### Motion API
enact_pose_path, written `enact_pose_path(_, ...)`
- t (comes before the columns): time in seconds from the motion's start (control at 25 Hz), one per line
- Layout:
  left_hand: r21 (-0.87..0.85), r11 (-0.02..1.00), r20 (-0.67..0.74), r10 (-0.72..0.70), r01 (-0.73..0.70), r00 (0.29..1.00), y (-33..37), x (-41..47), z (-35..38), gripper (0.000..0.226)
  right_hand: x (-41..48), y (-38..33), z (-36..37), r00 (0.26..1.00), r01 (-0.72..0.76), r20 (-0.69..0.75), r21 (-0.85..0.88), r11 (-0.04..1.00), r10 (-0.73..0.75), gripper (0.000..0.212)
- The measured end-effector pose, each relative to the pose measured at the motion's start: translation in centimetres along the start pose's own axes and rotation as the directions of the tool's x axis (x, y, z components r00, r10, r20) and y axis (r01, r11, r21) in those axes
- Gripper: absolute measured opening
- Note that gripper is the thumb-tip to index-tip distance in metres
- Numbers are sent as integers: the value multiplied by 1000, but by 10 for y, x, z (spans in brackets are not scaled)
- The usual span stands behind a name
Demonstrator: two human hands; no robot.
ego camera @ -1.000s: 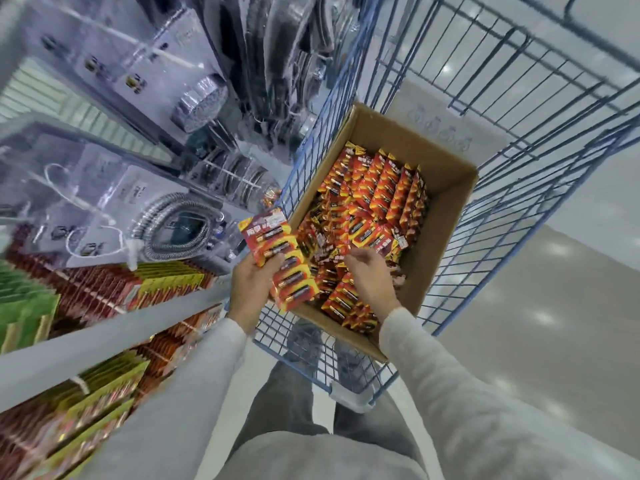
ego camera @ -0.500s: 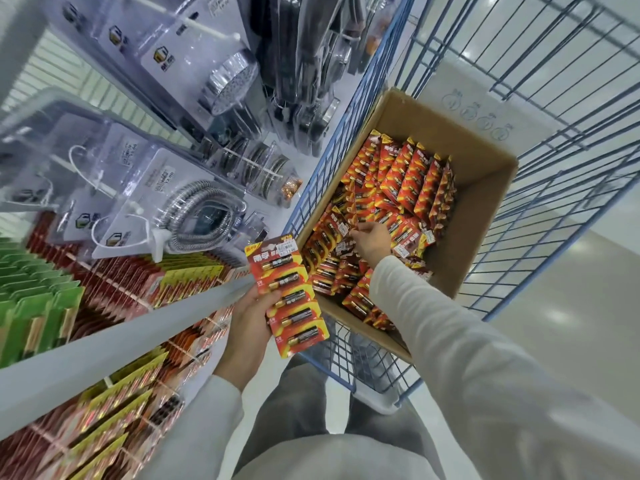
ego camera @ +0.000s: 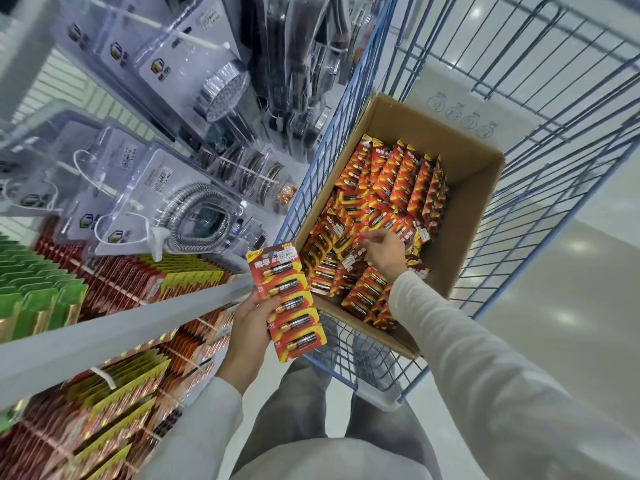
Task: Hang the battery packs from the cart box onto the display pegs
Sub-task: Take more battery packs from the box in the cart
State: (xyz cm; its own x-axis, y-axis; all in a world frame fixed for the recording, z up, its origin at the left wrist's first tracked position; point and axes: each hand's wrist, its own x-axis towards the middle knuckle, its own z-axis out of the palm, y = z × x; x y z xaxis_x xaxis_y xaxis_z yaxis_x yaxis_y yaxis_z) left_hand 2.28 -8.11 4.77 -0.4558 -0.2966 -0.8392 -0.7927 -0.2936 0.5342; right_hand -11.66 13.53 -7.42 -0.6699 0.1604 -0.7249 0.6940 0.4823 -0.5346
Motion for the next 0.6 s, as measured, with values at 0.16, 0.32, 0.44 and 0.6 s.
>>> enact_pose_path(0.16,5,1000,-23,-7,7,1000,-5,0,-4,18,-33,-3,32,978,67,-202,63,996,-53,17)
enact_pose_path(0.32,-8,1000,-46,-27,26,999,-9,1,-10,19,-49,9,96,937,-342,66,364,866,343,14)
enact_pose_path(0.44,-8,999,-60,-50,50,997,-12,4,-16,19,-31,5,122,906,-415,133,457,786,401,32)
enact_pose_path(0.6,0,999,-61,-52,52,997,-20,7,-24,19,-1,-4,135,939,-336,98,462,820,330,31)
